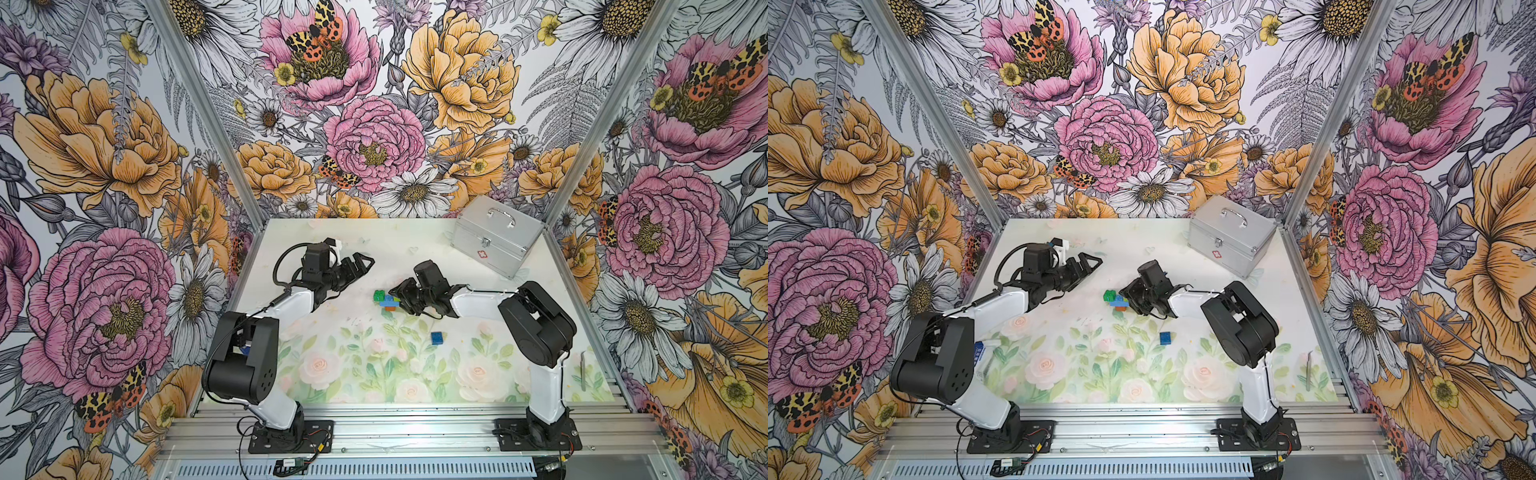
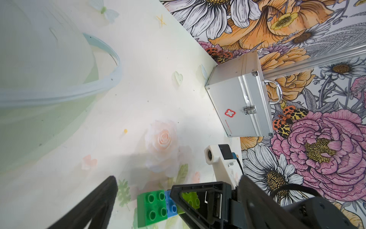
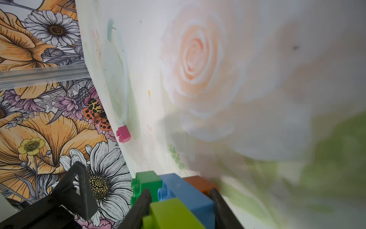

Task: Assemble the letter v with lego
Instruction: Adjust the lego brick at the center of the board.

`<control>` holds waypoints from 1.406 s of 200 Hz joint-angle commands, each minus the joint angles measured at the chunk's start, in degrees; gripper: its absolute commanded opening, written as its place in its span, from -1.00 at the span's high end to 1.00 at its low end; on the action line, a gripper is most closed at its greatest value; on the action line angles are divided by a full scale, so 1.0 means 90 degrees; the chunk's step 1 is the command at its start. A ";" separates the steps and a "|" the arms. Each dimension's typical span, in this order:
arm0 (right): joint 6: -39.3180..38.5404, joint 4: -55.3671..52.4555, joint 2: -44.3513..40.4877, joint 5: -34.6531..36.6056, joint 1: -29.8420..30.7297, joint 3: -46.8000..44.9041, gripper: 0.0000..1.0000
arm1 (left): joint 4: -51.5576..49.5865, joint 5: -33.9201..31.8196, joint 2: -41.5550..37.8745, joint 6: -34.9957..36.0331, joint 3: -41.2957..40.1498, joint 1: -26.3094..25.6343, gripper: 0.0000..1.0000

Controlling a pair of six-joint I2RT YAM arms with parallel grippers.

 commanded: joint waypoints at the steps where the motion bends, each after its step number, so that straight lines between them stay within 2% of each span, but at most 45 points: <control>1: 0.0288 -0.1143 -0.0237 -0.0346 0.0037 -0.0030 0.75 | -0.0280 -0.0128 -0.0104 0.0491 0.0017 0.0058 -0.96; 25: 0.0378 -0.1367 -0.0306 -0.0424 0.0023 -0.0144 0.67 | -0.0277 -0.0065 -0.0075 0.0560 0.0018 0.0066 -0.97; 42: 0.0369 -0.1527 -0.0277 -0.0499 -0.0035 -0.0140 0.42 | -0.0278 -0.0051 -0.0036 0.0562 0.0017 0.0067 -0.97; 58: 0.0356 -0.1619 -0.0267 -0.0484 -0.0088 -0.0122 0.08 | -0.0259 -0.0022 0.0018 0.0537 0.0003 0.0067 -0.97; 90: 0.0295 -0.1669 -0.0171 -0.0494 -0.0138 -0.0020 -0.12 | -0.0233 0.0105 0.0132 0.0553 0.0014 0.0068 -0.97; 151: 0.0091 -0.1843 -0.0093 -0.0482 -0.0221 0.0176 -0.27 | -0.0239 0.0094 0.0179 0.0488 -0.0063 0.0061 -0.97; 187: -0.0557 -0.2027 -0.0232 -0.0214 -0.0160 0.0441 -0.33 | -0.0239 -0.0126 -0.0090 0.0269 -0.0318 0.0122 -0.97; 199: -0.0893 -0.2037 -0.0173 -0.0251 -0.0110 0.0675 -0.41 | -0.0231 -0.0236 -0.0260 0.0153 -0.0471 0.0183 -0.97; 235: -0.1392 -0.2068 -0.0105 -0.0038 -0.0031 0.0873 -0.68 | -0.0257 -0.0354 -0.0728 -0.0150 -0.0934 0.0599 -0.97; 261: -0.1435 -0.2053 -0.0033 -0.0040 0.0059 0.0928 -0.72 | -0.0622 -0.0516 -0.1273 -0.0152 -0.1206 0.1030 -0.97; 281: -0.1456 -0.2057 0.0038 -0.0049 0.0178 0.1041 -0.73 | -0.1277 -0.0967 -0.1734 -0.0036 -0.1239 0.1352 -0.97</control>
